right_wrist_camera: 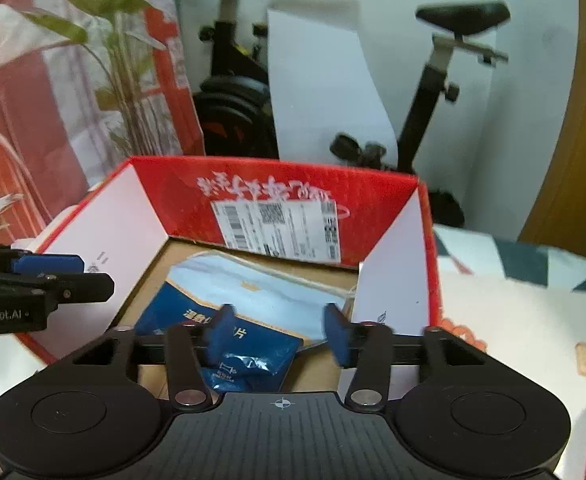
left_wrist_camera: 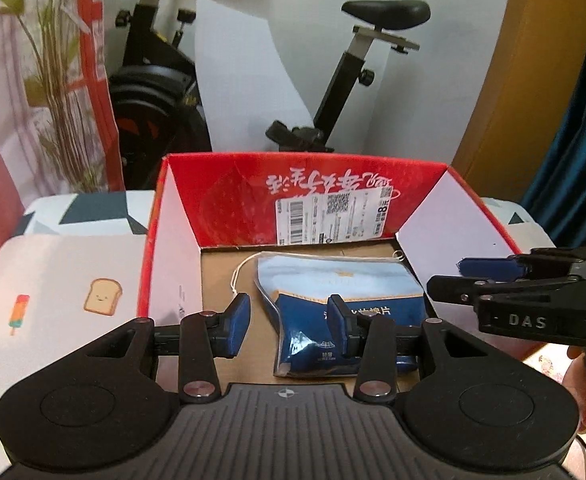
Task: Organize soft objects
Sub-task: 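Lower the blue bag into the red strawberry box and open both tools, then move both tools to the clear plastic bag holding a black item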
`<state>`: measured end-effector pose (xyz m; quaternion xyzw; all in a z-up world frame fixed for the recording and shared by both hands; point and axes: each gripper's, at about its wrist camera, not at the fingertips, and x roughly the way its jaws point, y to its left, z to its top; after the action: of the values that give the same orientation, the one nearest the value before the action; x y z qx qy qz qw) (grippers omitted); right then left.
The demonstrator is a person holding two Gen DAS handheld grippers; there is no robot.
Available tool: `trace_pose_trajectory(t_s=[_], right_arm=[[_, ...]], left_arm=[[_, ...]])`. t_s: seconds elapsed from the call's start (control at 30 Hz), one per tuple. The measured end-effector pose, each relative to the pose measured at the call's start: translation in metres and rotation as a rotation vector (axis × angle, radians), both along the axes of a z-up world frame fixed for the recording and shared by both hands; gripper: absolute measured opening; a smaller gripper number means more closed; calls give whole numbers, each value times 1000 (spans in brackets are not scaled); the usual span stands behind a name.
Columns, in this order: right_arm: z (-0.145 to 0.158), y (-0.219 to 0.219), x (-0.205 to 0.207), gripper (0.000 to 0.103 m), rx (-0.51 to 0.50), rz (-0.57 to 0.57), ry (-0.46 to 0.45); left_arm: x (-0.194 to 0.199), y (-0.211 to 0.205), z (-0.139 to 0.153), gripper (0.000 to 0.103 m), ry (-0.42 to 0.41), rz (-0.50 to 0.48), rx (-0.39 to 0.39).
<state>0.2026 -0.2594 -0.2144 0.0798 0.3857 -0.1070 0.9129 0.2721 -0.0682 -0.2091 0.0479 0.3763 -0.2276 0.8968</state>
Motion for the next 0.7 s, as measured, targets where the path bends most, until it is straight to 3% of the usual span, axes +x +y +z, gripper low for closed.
trace_pose_trajectory(t_s=[0.1, 0.23, 0.7], right_arm=[[11, 6, -18, 81, -16, 21, -56], [21, 13, -42, 99, -10, 36, -116], [21, 46, -134, 103, 43, -4, -222]], left_arm=[[-13, 7, 7, 60, -33, 11, -15], [-35, 18, 15, 101, -87, 22, -31], [-120, 63, 17, 103, -183, 140, -47]])
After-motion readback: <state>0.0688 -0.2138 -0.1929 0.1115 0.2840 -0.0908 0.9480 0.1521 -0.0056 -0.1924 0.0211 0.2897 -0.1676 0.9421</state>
